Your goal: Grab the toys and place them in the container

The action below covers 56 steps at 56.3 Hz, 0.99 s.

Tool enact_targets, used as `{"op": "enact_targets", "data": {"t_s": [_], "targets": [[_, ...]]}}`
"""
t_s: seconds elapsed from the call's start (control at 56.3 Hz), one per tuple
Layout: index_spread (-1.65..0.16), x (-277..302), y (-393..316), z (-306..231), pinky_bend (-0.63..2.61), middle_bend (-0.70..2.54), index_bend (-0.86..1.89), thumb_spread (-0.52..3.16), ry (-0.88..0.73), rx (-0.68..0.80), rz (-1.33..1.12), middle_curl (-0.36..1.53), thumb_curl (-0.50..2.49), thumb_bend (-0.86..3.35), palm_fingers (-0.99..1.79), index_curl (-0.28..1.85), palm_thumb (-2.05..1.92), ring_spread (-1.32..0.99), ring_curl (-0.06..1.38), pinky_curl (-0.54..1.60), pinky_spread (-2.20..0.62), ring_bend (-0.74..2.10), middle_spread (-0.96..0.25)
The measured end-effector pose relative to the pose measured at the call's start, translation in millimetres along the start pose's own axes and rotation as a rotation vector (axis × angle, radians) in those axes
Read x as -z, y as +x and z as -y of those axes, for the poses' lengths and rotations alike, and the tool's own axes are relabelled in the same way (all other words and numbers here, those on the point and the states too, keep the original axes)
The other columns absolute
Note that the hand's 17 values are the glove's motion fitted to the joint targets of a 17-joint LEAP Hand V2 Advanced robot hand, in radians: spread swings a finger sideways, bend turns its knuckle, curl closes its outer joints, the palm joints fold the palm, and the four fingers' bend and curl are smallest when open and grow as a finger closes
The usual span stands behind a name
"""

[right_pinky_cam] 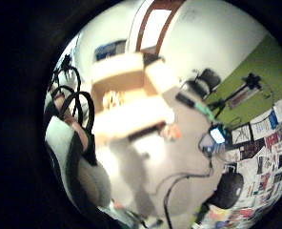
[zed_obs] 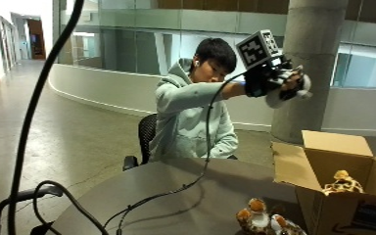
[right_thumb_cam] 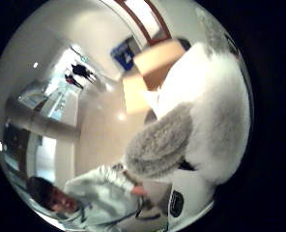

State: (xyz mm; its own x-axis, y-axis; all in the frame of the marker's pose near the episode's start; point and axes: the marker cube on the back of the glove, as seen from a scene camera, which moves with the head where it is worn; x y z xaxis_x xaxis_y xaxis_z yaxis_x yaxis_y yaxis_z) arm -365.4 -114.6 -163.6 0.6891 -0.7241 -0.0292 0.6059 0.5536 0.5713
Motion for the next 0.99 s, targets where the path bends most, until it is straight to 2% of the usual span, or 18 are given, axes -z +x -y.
{"op": "enact_targets", "data": {"t_s": [0.053, 0.124, 0.16, 0.178, 0.195, 0.231, 0.249, 0.266, 0.355, 0.479, 0.817, 0.995], "targets": [[-0.24, -13.1, -11.9, 33.2, 1.11, 1.10, 0.64, 0.73, 0.049, -0.228, -0.069, 0.80, 1.00, 0.09, 0.84, 0.56, 0.57, -0.35, 0.64, 0.57, -0.37, 1.30, -0.24], [-0.25, -36.7, -14.0, 62.7, 1.17, 1.07, 0.53, 0.77, 0.036, -0.333, -0.034, 0.80, 0.99, 0.06, 0.72, 0.57, 0.54, -0.35, 0.65, 0.57, -0.36, 1.31, -0.24], [-0.25, -50.5, -11.9, 72.6, 1.18, 1.06, 0.47, 0.80, -0.019, -0.382, -0.017, 0.80, 0.98, 0.05, 0.67, 0.57, 0.52, -0.35, 0.65, 0.57, -0.35, 1.32, -0.25], [-0.24, -57.9, -9.8, 75.9, 1.17, 0.99, 0.36, 0.85, -0.062, -0.408, -0.012, 0.79, 0.97, 0.04, 0.50, 0.54, 0.50, -0.34, 0.65, 0.56, -0.34, 1.33, -0.24], [-0.23, -65.3, -7.4, 78.4, 1.19, 0.99, 0.35, 0.87, -0.112, -0.434, -0.009, 0.79, 0.96, 0.04, 0.49, 0.57, 0.50, -0.33, 0.66, 0.57, -0.33, 1.35, -0.24], [-0.22, -79.4, -3.0, 81.5, 1.09, 0.91, 0.31, 1.02, -0.214, -0.470, -0.005, 0.76, 0.89, -0.02, 0.01, 0.56, 0.36, -0.32, 0.63, 0.57, -0.27, 1.18, -0.22], [-0.21, -85.5, -1.5, 81.9, 1.08, 0.78, 0.32, 1.05, -0.258, -0.475, -0.005, 0.72, 0.85, -0.05, -0.38, 0.57, 0.31, -0.28, 0.60, 0.58, -0.22, 1.01, -0.19], [-0.21, -90.7, -0.5, 81.6, 1.05, 0.66, 0.31, 1.08, -0.292, -0.471, -0.007, 0.68, 0.82, -0.06, -0.60, 0.56, 0.27, -0.24, 0.57, 0.57, -0.19, 0.85, -0.17], [-0.21, -101.3, -0.2, 75.7, 0.92, 0.37, 0.15, 1.17, -0.331, -0.429, -0.011, 0.55, 0.72, -0.04, -0.55, 0.44, 0.18, -0.15, 0.41, 0.45, -0.10, 0.47, -0.10], [-0.22, -89.5, 11.9, 59.7, 0.75, 0.16, 0.12, 1.24, -0.292, -0.432, -0.006, 0.46, 0.63, -0.01, -0.36, 0.38, 0.18, -0.09, 0.31, 0.38, -0.03, 0.25, -0.05], [-0.23, -13.9, 70.3, -31.2, 0.56, 0.17, 0.13, 1.34, -0.294, -0.533, 0.012, 0.38, 0.45, -0.02, -0.17, 0.32, 0.09, -0.05, 0.25, 0.33, 0.02, 0.16, -0.01], [-0.24, -13.3, 119.5, -101.8, 0.53, 0.22, 0.13, 1.43, -0.336, -0.639, -0.005, 0.39, 0.42, 0.02, -0.06, 0.30, 0.13, -0.06, 0.26, 0.32, 0.02, 0.19, -0.01]]}}
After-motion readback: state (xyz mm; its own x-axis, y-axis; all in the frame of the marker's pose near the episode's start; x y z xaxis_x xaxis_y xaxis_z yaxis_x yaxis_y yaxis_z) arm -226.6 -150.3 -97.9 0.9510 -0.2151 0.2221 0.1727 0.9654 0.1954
